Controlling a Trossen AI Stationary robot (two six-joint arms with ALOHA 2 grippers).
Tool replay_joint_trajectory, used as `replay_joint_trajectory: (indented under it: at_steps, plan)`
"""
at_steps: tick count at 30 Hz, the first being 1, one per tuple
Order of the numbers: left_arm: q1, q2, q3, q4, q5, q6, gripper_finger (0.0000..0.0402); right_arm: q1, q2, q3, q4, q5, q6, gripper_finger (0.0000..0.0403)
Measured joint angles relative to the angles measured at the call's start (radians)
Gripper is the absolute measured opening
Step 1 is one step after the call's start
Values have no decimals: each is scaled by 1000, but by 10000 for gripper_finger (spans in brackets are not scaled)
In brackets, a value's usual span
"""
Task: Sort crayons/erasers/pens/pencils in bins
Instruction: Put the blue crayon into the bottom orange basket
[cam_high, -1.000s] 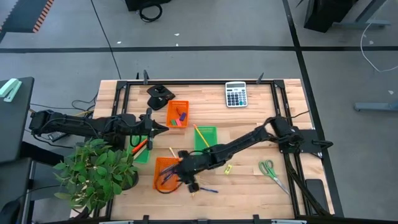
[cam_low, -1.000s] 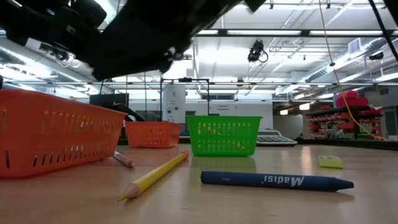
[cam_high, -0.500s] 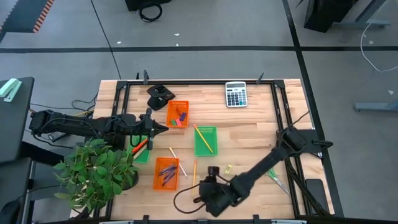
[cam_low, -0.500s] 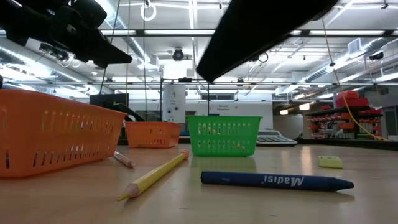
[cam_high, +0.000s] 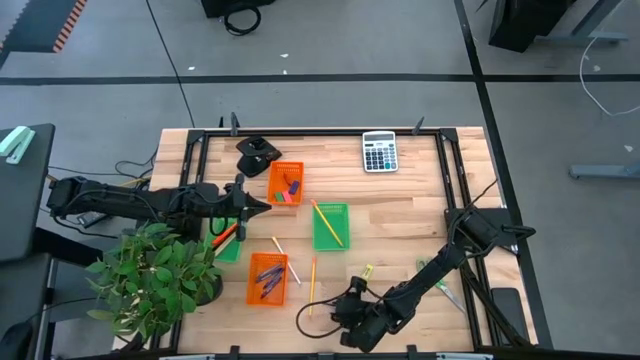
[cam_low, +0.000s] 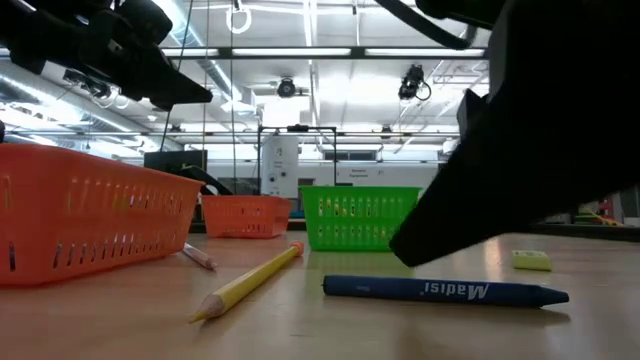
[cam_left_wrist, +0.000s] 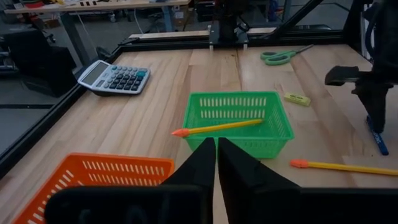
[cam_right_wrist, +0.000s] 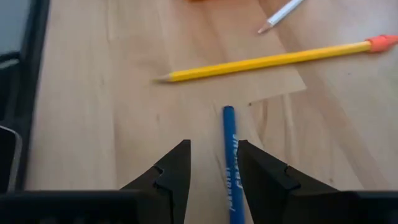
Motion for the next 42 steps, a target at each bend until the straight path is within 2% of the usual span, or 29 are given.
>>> replay_joint_trajectory:
  at_steps: [5,9,12,16,21,23,32,42]
  plan:
    - [0,0,0,-5,0,-5,19,4,0,-3,-15,1,15,137]
    - [0,0,0,-8,0,-5,20,4,0,-59,3,3,75,133]
    - [0,0,0,-8,0,-5,25,5,-6,-111,69,1,122,121]
    - [0,0,0,-8,0,-5,27,12,-7,-149,122,15,104,93]
    - [0,0,0,-8,0,-5,18,18,-5,-149,123,17,38,36]
    - [0,0,0,-8,0,-6,17,18,-5,-149,122,15,15,24]
    - [0,0,0,-18,0,-6,27,18,-4,-139,140,33,-99,26]
    - [0,0,0,-22,0,-6,17,-48,-99,-19,35,46,-438,26]
